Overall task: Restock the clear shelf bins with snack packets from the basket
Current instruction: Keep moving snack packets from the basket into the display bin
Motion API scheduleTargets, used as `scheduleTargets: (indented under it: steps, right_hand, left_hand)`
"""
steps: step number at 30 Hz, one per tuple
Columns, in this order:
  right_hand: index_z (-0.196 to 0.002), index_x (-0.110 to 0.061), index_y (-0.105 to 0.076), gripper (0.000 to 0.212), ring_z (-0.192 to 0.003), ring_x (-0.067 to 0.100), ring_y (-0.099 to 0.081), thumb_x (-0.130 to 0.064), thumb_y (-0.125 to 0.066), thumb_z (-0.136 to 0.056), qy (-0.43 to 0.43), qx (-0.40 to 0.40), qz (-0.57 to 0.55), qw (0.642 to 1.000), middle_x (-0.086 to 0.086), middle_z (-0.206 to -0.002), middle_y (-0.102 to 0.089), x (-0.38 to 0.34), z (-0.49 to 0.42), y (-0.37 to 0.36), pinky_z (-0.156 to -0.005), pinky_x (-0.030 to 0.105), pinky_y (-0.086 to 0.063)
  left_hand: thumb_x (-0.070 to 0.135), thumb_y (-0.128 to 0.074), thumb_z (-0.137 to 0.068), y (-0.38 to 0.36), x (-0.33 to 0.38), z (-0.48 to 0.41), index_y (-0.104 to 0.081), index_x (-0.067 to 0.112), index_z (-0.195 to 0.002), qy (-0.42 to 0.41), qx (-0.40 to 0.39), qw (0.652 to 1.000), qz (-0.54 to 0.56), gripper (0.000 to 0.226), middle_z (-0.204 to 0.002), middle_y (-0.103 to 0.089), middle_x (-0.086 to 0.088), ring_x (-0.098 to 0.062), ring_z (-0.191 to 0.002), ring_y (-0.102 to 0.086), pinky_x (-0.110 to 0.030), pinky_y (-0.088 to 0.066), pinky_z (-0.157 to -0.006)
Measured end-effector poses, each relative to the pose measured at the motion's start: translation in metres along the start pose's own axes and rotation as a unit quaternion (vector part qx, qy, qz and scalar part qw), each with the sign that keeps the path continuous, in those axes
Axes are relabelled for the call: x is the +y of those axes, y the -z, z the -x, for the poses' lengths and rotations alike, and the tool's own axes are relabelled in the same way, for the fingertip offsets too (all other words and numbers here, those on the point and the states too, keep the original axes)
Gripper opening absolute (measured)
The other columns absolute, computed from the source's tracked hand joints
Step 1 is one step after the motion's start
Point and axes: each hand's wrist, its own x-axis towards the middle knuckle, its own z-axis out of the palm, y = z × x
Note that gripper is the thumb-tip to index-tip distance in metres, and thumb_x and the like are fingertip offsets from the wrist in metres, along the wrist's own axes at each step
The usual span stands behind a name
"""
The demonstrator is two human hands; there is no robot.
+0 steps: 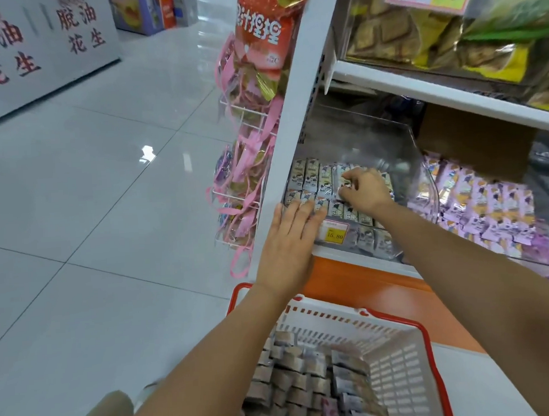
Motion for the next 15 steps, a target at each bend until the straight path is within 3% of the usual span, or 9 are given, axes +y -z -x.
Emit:
scheduleTargets:
  steps: [5, 8, 12, 15]
  right_hand:
    - [-0.118, -0.013, -0.063, 0.026, -0.085, 0.009, -0.052, -0.012, -0.058, -0.092, 0.077, 0.066, -0.107, 0.989, 0.001, -0.099, -0.054, -0.016, 0.051, 0.018, -0.090, 0.031, -0.047]
    - [-0.111, -0.015, -0.065, 0.022, -0.084, 0.006, -0.055, -0.009, -0.055, -0.093, 0.137, 0.094, -0.196, 0.966, -0.002, -0.099, -0.061, -0.028, 0.089, 0.022, -0.079, 0.025, -0.050]
    - [-0.104, -0.016, -0.067, 0.016, -0.072, 0.008, -0.057, -0.010, -0.056, -0.095, 0.187, 0.073, -0.238, 0.950, -0.004, -0.085, -0.063, -0.036, 0.141, 0.005, -0.061, 0.019, -0.047]
    - [-0.100, -0.018, -0.068, 0.014, -0.060, 0.007, -0.054, -0.011, -0.057, -0.095, 0.153, 0.006, -0.249, 0.956, -0.010, -0.071, -0.060, -0.029, 0.174, -0.033, -0.053, 0.019, -0.040]
  left_hand:
    - [0.005, -0.062, -0.077, 0.011, 0.003, 0.004, -0.027, 0.017, -0.153, 0.005, -0.045, 0.999, -0.002, 0.085, -0.161, -0.023, -0.008, -0.028, -0.150, -0.010, -0.048, -0.005, -0.123]
    - [0.011, -0.058, -0.084, 0.023, 0.003, 0.011, -0.015, 0.016, -0.157, 0.000, -0.066, 0.998, -0.017, 0.084, -0.164, -0.008, -0.006, -0.024, -0.152, 0.003, -0.045, 0.001, -0.123]
    - [0.012, -0.058, -0.079, 0.032, -0.007, 0.044, -0.024, 0.009, -0.154, 0.041, -0.056, 0.998, -0.009, 0.082, -0.159, -0.024, -0.012, -0.030, -0.148, -0.018, -0.049, -0.016, -0.121]
    - [0.012, -0.065, -0.073, 0.019, -0.022, 0.082, -0.035, 0.005, -0.146, 0.098, -0.067, 0.993, -0.018, 0.078, -0.148, -0.039, -0.018, -0.036, -0.138, -0.035, -0.051, -0.029, -0.116]
